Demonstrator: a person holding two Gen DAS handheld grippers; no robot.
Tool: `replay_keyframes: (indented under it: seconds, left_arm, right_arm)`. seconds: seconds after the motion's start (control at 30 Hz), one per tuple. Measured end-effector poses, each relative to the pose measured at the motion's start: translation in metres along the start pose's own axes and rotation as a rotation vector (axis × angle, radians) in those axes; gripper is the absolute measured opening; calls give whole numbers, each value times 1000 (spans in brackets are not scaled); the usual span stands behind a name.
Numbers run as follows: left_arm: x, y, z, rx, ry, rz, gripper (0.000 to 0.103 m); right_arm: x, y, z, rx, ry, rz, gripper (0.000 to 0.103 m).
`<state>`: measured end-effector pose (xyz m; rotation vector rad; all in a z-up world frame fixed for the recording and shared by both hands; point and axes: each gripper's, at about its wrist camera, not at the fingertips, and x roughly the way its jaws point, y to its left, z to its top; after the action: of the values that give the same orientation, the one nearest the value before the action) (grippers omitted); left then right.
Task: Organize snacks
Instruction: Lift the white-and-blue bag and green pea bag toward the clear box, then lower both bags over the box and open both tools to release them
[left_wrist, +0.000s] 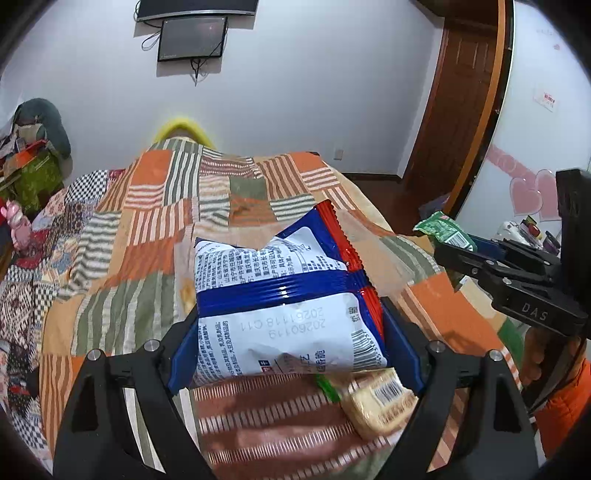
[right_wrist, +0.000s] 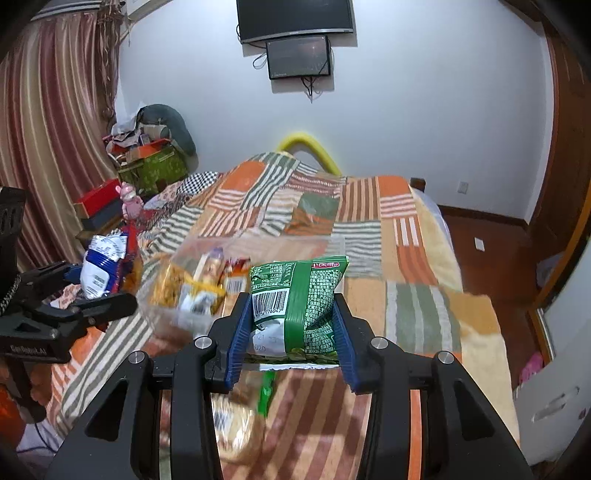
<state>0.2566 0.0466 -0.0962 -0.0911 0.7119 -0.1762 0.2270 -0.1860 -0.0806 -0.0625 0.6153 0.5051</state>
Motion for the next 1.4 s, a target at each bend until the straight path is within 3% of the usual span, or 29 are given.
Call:
replay_keyframes:
  seconds: [0.33,0.87,1.13,1.4]
  left_arm:
    - [46,13,29,-17,15,30,86]
    - [108,37,43,-73,93,40,87]
    - [110,35,41,-71,116,64,93]
    - [79,30,44,-63,66,58,93]
  right_arm:
    - [35,6,25,-31,3,-8,39]
    - [97,0,21,5,141,42,39]
    - [100,-1,24,10,154,37,40]
    - [79,2,28,-7,122,28,41]
